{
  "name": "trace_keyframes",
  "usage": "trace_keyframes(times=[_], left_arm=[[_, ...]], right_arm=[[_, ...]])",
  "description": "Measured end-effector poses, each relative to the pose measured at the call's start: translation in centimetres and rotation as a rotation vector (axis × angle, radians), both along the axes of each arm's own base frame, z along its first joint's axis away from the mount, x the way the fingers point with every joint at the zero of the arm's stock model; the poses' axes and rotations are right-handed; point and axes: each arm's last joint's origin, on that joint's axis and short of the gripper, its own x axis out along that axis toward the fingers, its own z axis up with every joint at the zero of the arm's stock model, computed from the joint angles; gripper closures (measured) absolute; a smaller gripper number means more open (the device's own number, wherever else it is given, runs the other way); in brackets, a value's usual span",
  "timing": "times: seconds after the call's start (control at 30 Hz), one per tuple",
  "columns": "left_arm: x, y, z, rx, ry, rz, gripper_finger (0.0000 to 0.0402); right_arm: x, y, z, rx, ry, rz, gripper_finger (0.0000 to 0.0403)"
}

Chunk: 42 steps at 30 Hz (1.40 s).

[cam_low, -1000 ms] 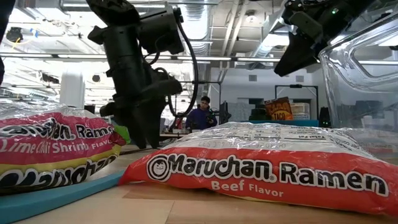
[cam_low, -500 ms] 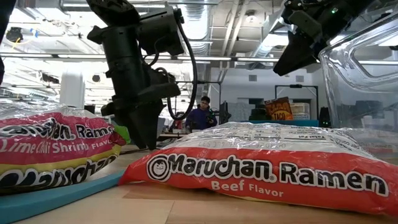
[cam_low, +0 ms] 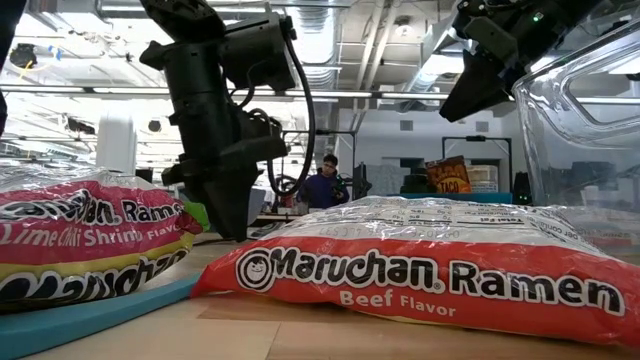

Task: Pick & Place Food Item
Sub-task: Put the left black spoon into the green bin

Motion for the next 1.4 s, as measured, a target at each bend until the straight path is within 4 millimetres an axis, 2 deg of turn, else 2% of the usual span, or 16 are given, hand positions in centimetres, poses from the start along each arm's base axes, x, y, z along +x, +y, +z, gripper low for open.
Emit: trace_keyframes(times=[1.4], left_arm=[[-0.50, 0.11, -0.15, 0.033, 0.046, 0.008, 0.0312]], right_arm=[[0.00, 0.01, 0.00, 0.000, 0.000, 0.001, 0.0253]])
